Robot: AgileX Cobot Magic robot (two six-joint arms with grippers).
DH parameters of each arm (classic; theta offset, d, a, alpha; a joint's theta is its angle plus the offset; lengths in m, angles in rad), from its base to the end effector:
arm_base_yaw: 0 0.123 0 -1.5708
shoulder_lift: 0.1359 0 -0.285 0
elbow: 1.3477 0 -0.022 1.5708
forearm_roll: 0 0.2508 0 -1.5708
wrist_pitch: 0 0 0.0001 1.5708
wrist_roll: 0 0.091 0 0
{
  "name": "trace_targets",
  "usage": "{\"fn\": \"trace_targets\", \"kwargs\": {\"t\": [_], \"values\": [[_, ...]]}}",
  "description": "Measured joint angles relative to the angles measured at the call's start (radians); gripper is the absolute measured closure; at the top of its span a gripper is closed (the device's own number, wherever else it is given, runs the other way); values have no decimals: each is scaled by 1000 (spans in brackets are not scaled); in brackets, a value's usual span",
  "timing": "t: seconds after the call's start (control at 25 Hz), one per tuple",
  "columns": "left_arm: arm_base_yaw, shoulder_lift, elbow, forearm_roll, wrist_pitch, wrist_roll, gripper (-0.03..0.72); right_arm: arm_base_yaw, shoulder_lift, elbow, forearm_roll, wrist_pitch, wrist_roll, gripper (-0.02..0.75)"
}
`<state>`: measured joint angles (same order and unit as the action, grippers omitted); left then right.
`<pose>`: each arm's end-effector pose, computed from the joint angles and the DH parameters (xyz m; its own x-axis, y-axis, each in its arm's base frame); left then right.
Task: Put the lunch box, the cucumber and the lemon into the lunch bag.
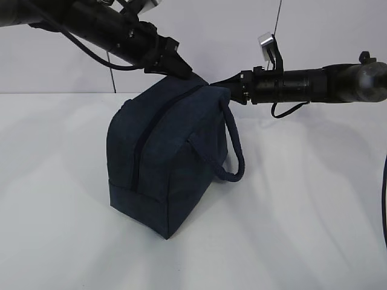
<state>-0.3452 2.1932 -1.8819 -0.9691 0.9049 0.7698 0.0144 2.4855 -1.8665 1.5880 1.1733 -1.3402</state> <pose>0.4422 -0.2218 0.2436 -0.6810 0.2749 -0.6787 0.6867 0.5616 -0.4615 0.5044 0.0912 0.1399 -0.6759 0.0955 -0.7308 -0.6598 0.3634 0.6577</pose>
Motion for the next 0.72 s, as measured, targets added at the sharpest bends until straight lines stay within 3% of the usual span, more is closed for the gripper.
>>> {"fn": "trace_targets", "kwargs": {"t": [0.72], "values": [[0,-81,-2,26,56,24,674,0,0,0,14,10,0,730]]}}
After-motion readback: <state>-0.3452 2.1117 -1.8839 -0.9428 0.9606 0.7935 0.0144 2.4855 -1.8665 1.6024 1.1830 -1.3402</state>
